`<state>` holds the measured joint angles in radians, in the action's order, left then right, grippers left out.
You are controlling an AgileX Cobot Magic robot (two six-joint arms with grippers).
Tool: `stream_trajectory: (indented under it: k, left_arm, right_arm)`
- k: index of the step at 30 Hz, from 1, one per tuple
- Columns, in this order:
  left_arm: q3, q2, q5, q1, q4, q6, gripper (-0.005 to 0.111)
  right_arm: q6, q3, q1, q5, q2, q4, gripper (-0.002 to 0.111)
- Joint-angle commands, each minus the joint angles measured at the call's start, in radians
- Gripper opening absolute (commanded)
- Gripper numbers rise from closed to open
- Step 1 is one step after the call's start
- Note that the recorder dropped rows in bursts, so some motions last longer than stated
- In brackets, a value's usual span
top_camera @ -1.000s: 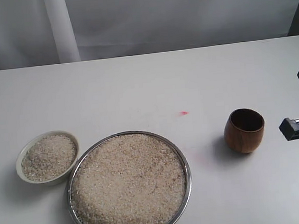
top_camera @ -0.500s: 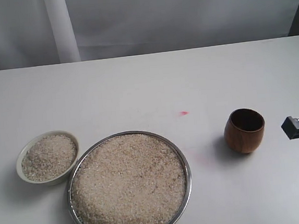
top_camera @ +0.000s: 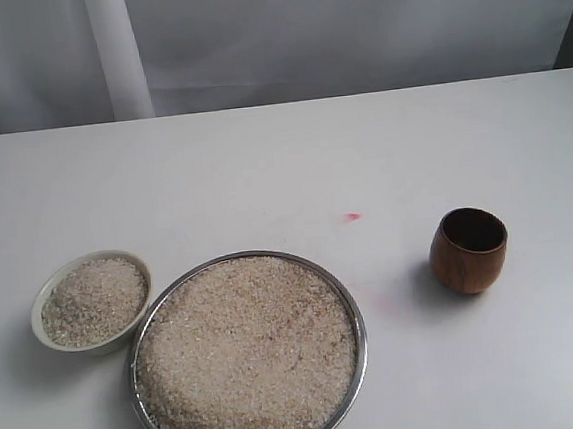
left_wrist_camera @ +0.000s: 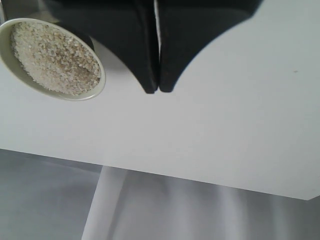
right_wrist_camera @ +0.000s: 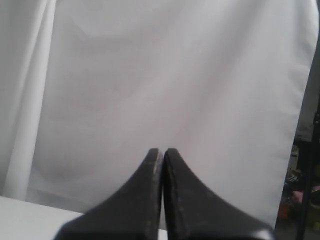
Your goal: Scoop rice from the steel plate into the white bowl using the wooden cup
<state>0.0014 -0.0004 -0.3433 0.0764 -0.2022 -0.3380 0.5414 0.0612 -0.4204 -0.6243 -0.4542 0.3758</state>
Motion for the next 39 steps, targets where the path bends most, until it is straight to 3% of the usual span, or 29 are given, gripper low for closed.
stream_trajectory:
  k: [1, 6, 20, 25, 28, 33, 39]
  left_arm:
    - [-0.001, 0.000, 0.006, -0.006, 0.006, -0.002, 0.000]
    - [-0.001, 0.000, 0.006, -0.006, 0.006, -0.002, 0.000]
    - [-0.001, 0.000, 0.006, -0.006, 0.006, -0.002, 0.000]
    - [-0.001, 0.000, 0.006, -0.006, 0.006, -0.002, 0.000]
    - [-0.001, 0.000, 0.006, -0.006, 0.006, -0.002, 0.000]
    - [-0.001, 0.000, 0.006, -0.006, 0.006, -0.002, 0.000]
    - [-0.001, 0.000, 0.006, -0.006, 0.006, -0.002, 0.000]
  right_arm:
    - [0.143, -0.006, 0.003, 0.139, 0.160, 0.084, 0.000]
    - [0.143, -0.006, 0.003, 0.193, 0.298, 0.075, 0.000]
    - [0.143, -0.006, 0.005, 0.236, 0.326, 0.064, 0.000]
    - [-0.004, -0.006, 0.100, 0.333, 0.406, -0.151, 0.000]
    - [-0.097, -0.006, 0.168, 0.492, 0.432, -0.250, 0.000]
    - [-0.412, -0.006, 0.212, 0.693, 0.452, -0.545, 0.000]
    - [-0.434, -0.019, 0.212, 0.708, 0.452, -0.567, 0.000]
